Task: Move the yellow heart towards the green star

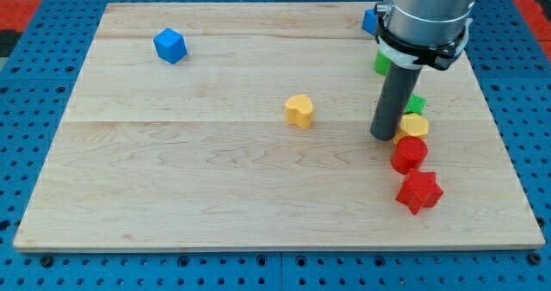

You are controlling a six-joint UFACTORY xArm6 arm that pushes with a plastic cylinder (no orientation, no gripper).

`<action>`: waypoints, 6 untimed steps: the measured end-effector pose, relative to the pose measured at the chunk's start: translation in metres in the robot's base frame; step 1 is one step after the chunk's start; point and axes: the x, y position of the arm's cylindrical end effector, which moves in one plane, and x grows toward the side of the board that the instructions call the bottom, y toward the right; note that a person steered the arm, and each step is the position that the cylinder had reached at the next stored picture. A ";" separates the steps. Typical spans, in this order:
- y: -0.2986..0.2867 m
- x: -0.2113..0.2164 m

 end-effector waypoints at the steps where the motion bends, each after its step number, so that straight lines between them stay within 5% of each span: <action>1: -0.030 0.000; 6: -0.142 -0.068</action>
